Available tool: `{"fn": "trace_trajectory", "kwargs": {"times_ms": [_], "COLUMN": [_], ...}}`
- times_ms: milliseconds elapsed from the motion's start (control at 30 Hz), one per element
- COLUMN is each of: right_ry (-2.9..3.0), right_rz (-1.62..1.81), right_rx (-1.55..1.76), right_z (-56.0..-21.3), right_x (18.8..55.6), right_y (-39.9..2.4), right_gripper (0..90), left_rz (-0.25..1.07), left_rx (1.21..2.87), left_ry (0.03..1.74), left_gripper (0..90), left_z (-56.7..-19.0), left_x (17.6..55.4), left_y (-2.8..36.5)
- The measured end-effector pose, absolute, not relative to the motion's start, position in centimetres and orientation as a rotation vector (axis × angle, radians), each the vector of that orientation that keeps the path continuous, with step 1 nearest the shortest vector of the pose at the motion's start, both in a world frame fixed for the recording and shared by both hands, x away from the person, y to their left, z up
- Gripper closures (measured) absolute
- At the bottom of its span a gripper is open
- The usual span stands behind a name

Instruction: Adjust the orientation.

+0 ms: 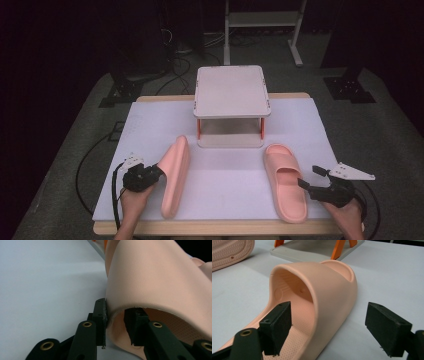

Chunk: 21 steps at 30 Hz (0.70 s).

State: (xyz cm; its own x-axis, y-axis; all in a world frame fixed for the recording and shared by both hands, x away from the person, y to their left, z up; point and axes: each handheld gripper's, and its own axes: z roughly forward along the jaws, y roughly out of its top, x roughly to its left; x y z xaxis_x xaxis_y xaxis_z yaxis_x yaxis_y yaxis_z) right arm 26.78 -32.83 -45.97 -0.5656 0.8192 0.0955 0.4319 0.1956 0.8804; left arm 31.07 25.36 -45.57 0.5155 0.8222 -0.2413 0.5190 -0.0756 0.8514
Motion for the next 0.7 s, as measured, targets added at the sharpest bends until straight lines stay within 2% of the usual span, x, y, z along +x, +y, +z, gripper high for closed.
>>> {"fn": "trace_trajectory", "kwargs": {"times_ms": [367, 433, 533, 700], "right_ry": [2.085, 2.084, 2.083, 2.084], "right_rz": [1.329, 1.329, 1.332, 1.332], "right_rx": [1.170, 1.173, 1.167, 1.171], "right_z": [-46.0, -46.0, -46.0, -46.0], "right_x": [26.7, 26.7, 26.7, 26.7], "right_y": [-32.8, -32.9, -33.0, -32.9], "right_gripper": [20.9, 20.9, 20.9, 20.9], "left_rz": [0.384, 0.357, 0.389, 0.364], "left_rx": [1.737, 1.729, 1.743, 1.713], "left_ry": [1.124, 1.121, 1.130, 1.150], "left_gripper": [70.3, 73.9, 77.0, 74.6], "left_z": [-45.1, -45.1, -45.0, -45.2], "left_x": [30.9, 30.9, 30.9, 30.9], "left_y": [23.9, 23.8, 23.4, 23.5]}}
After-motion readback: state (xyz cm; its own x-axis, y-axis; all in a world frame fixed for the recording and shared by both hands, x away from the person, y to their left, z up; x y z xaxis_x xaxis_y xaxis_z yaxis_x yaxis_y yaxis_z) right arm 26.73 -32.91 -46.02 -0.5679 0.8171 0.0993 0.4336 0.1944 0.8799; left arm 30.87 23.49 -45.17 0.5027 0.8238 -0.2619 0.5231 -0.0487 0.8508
